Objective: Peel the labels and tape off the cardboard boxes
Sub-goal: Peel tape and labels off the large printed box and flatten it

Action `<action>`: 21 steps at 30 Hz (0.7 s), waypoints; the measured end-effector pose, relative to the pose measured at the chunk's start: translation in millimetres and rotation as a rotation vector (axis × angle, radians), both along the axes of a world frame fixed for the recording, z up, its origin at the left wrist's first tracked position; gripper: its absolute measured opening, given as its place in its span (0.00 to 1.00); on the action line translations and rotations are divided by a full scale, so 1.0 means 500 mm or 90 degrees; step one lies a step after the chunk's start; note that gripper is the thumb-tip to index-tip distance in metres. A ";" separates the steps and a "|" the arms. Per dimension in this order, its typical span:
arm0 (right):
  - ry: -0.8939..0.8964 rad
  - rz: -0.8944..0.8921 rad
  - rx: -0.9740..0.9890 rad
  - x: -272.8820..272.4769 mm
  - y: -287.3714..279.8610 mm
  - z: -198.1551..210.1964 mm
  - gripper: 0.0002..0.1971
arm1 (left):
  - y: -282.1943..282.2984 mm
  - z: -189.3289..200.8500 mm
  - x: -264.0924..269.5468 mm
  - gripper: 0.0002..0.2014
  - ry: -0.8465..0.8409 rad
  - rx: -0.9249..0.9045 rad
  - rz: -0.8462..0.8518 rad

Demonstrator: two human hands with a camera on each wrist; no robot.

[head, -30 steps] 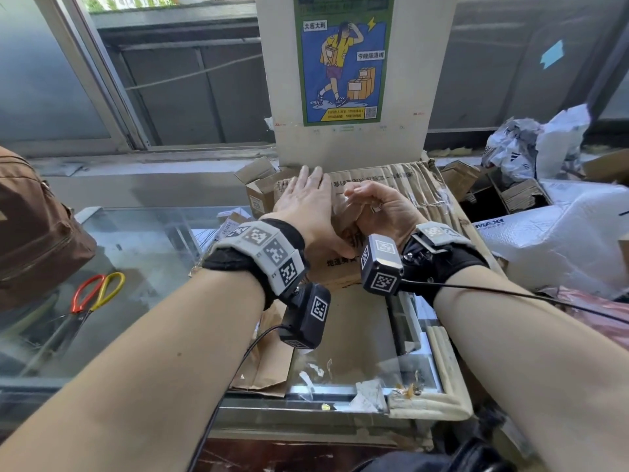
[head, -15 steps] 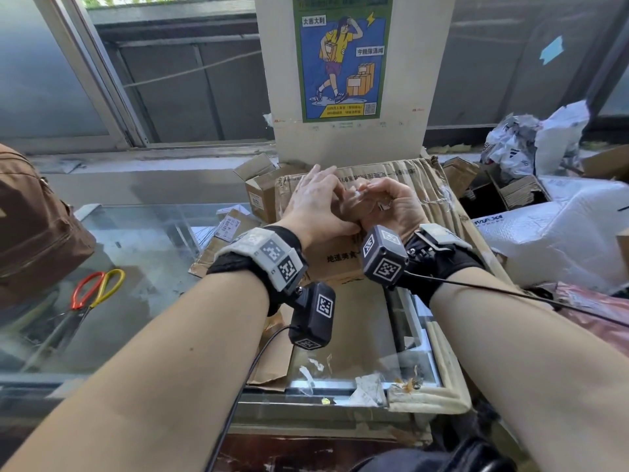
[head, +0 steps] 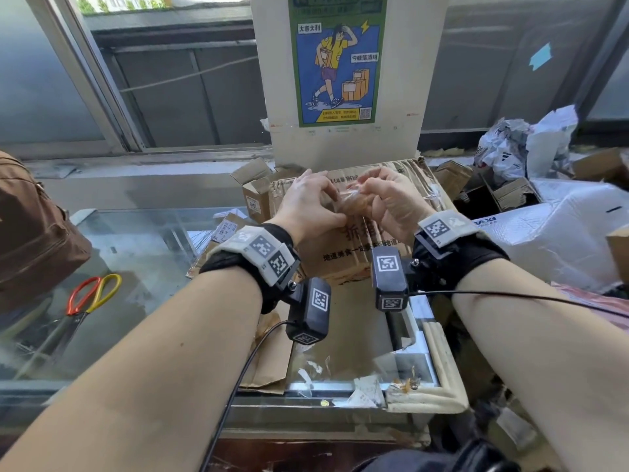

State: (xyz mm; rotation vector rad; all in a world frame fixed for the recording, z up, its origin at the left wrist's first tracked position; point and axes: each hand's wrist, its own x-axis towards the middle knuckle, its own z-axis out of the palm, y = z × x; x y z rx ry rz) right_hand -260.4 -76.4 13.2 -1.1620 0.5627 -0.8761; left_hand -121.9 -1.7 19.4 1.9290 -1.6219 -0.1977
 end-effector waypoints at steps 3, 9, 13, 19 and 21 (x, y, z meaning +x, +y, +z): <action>0.139 -0.036 -0.089 -0.014 -0.004 0.006 0.17 | -0.005 -0.004 -0.004 0.13 -0.011 0.003 0.006; 0.212 -0.047 -0.247 -0.039 -0.013 -0.001 0.35 | -0.012 -0.001 -0.010 0.14 -0.009 -0.010 0.013; 0.271 -0.053 -0.381 -0.038 0.004 0.004 0.15 | -0.008 0.004 -0.008 0.10 0.010 -0.006 -0.006; 0.411 0.092 -0.380 -0.051 0.003 0.030 0.10 | 0.000 0.012 -0.011 0.06 0.004 -0.011 0.014; 0.340 0.104 -0.229 -0.061 0.002 0.045 0.14 | 0.000 0.013 -0.012 0.06 0.016 -0.005 0.017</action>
